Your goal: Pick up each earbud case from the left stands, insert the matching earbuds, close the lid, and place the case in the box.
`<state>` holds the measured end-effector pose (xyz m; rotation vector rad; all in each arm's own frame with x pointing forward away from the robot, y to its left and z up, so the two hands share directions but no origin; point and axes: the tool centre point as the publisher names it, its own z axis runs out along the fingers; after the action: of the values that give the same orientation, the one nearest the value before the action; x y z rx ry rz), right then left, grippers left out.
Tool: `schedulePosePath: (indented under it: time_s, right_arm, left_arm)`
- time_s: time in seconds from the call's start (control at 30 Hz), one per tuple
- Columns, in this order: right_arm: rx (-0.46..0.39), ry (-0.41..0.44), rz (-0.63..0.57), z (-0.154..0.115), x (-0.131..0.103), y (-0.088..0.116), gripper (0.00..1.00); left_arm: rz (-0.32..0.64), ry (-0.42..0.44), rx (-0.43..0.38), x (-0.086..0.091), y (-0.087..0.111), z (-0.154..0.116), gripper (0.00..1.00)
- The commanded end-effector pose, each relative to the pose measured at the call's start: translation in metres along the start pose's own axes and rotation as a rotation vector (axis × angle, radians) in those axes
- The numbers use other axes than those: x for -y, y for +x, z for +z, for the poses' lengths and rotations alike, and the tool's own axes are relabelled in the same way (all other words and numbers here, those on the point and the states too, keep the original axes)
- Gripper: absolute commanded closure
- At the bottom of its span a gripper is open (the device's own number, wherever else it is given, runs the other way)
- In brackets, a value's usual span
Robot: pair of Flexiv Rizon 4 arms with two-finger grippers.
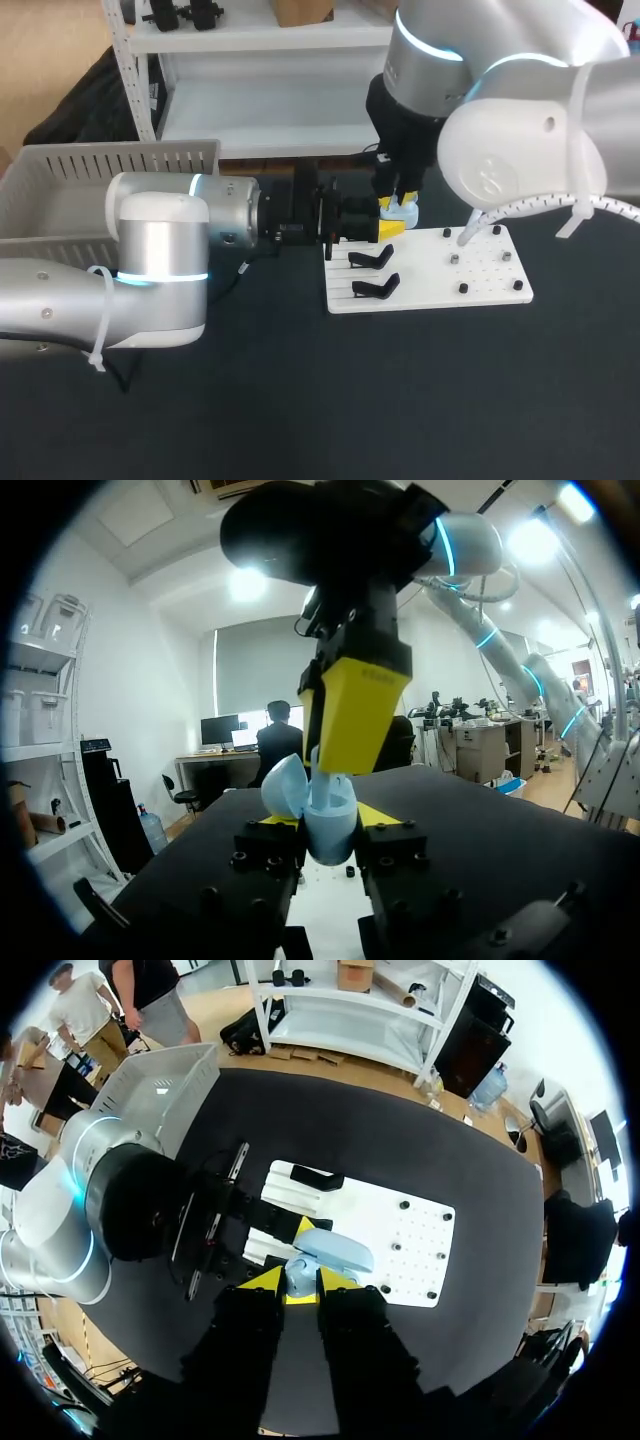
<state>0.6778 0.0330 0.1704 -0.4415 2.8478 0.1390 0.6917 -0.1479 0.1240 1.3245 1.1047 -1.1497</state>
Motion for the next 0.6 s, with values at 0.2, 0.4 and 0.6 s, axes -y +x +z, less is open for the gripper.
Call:
schedulePosePath:
  time_s: [0.2, 0.4, 0.6]
  right_arm:
    - [-0.015, 0.003, -0.006, 0.0032, -0.0003, -0.0017, 1.00]
    - [-0.023, 0.002, -0.018, 0.0051, 0.0001, -0.0010, 0.97]
    - [-0.025, 0.006, -0.037, 0.0068, -0.0009, 0.0002, 0.60]
  left_arm:
    - [0.002, 0.000, 0.003, -0.0004, 0.0010, 0.0002, 1.00]
    - [0.002, 0.000, 0.003, -0.0004, 0.0010, 0.0002, 1.00]
    - [0.002, 0.000, 0.003, -0.0004, 0.0010, 0.0002, 1.00]
